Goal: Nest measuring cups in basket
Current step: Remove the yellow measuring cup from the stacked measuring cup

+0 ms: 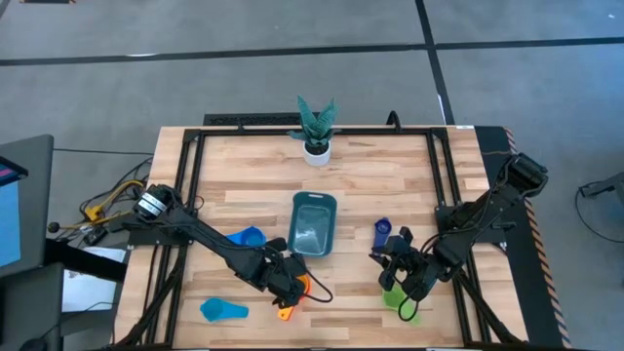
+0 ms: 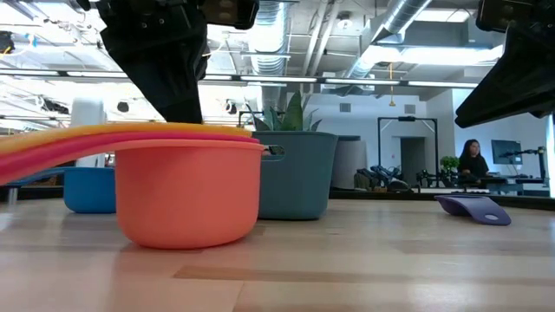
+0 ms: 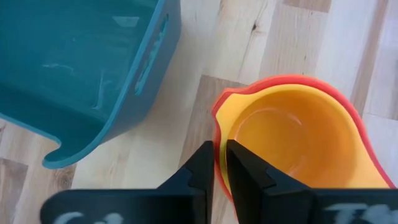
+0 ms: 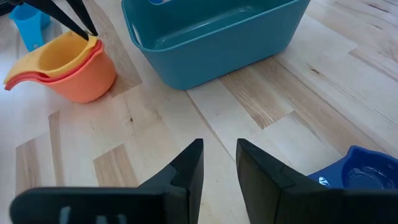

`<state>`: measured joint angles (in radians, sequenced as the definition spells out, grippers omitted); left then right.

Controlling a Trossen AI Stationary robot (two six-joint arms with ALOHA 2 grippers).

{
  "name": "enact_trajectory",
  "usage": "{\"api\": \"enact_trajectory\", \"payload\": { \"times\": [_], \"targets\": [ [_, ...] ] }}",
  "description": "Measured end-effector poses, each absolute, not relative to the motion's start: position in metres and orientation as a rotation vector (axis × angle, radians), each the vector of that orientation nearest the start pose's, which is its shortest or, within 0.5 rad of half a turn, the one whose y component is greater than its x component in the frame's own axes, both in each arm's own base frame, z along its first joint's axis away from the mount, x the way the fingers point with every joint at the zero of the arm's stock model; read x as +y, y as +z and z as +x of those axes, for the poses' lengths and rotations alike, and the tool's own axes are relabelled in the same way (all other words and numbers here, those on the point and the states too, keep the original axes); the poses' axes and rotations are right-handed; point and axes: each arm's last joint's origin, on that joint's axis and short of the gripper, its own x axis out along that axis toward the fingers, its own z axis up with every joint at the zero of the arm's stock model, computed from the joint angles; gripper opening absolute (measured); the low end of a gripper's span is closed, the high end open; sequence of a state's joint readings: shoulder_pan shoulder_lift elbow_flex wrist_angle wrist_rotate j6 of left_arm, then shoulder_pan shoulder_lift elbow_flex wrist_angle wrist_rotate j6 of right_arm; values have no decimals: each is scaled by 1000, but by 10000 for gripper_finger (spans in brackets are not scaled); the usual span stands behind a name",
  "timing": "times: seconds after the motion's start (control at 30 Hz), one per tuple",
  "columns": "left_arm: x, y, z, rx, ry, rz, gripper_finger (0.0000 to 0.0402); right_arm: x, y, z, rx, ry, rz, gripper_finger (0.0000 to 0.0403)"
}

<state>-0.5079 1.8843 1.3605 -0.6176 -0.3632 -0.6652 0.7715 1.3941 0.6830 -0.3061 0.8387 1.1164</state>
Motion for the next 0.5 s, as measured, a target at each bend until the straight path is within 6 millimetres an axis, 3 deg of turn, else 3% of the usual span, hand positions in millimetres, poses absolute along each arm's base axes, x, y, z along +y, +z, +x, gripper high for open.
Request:
{"api": "enact_trajectory", "payload": {
  "times": [0.5],
  "targets": [
    [-177,198,340,1004,220,-120,22,155,175,190,555,-418,338,119]
  ]
}}
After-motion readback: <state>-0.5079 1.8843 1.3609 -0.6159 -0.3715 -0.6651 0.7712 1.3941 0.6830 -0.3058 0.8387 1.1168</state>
